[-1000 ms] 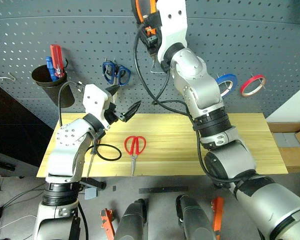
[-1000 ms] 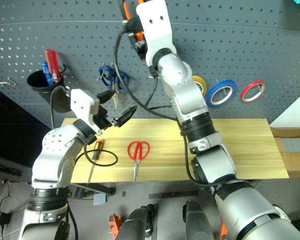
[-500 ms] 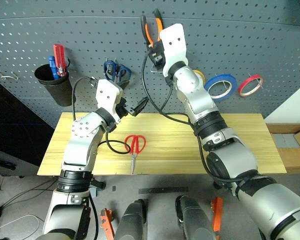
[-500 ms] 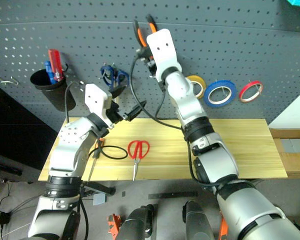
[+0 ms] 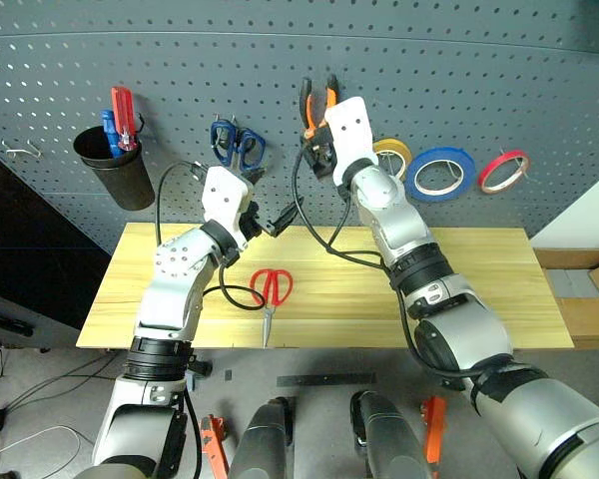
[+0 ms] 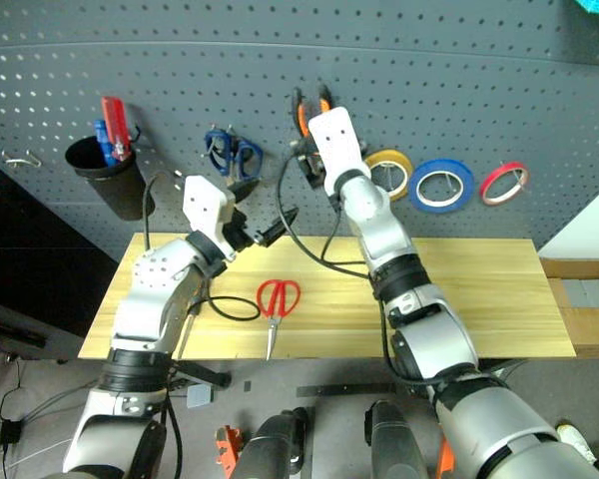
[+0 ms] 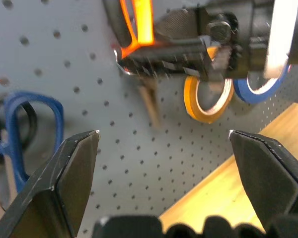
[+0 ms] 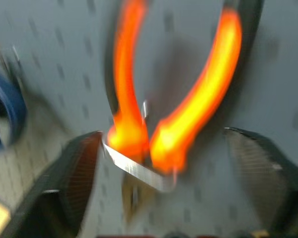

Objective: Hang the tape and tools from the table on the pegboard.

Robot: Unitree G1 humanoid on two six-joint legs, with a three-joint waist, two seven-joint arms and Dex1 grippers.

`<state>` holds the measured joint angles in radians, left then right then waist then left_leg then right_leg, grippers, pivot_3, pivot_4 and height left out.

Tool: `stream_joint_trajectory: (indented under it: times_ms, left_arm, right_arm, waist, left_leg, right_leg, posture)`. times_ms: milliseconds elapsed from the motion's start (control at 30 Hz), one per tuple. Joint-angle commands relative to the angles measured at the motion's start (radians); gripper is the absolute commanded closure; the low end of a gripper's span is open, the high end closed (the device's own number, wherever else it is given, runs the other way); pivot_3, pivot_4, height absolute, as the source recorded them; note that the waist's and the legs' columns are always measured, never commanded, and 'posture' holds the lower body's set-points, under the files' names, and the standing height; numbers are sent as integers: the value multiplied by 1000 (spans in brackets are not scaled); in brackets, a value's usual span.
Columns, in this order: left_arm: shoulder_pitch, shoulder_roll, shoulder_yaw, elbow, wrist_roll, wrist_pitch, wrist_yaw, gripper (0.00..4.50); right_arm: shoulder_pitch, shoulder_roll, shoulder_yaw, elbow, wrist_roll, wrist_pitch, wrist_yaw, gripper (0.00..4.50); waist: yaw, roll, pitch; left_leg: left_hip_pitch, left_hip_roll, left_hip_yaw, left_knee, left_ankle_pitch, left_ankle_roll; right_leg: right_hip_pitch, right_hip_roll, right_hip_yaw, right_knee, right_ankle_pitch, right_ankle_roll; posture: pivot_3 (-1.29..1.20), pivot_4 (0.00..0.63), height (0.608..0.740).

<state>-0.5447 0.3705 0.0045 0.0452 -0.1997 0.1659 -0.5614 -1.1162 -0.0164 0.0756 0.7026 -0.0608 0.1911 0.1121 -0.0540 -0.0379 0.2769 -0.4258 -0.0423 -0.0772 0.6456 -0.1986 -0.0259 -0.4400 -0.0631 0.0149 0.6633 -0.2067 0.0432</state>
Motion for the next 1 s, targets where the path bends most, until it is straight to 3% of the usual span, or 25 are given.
stream_joint_trajectory:
  times_ms: [33,167,300,500,700,1000]
  left_arm:
    - [2,1,-2,-45,-2,9,0,0]
    - [53,8,-7,-120,-9,98,13,0]
    - [182,26,-26,-287,-23,363,56,0]
    - [283,-46,35,-358,-51,783,242,0]
    - [296,-76,13,-316,-22,973,338,0]
    - [266,-130,34,-188,0,1032,416,0]
  right_arm:
    - [40,-36,6,-173,5,141,50,18]
    - [138,-87,52,-424,27,365,162,18]
    - [273,-181,114,-793,172,694,371,18]
    - [420,-249,115,-1136,403,1027,491,18]
    - [447,-259,137,-1213,467,1104,466,18]
    - [432,-249,142,-1217,500,1126,419,18]
  waist:
    - [0,0,0]
    - [-4,0,0]
    - [-16,0,0]
    - [-25,0,0]
    - [-27,0,0]
    - [-28,0,0]
  left_leg:
    - [0,0,0,0,0,0]
    - [0,1,0,-1,0,0]
    - [-1,2,-1,-2,-2,0]
    - [-1,2,-3,-1,-3,0]
    - [1,3,-3,1,-2,0]
    - [1,3,-2,0,-2,0]
  right_leg:
    - [0,0,0,0,0,0]
    - [-1,1,0,0,0,0]
    - [-2,1,1,-1,-1,0]
    - [0,1,0,-3,-1,1]
    - [1,3,0,-2,-4,6]
    - [2,3,1,-3,-1,1]
  posture:
    - [-75,206,740]
    - [-80,210,740]
    - [-87,215,740]
    - [-87,219,740]
    - [-108,224,740]
    - [-132,232,740]
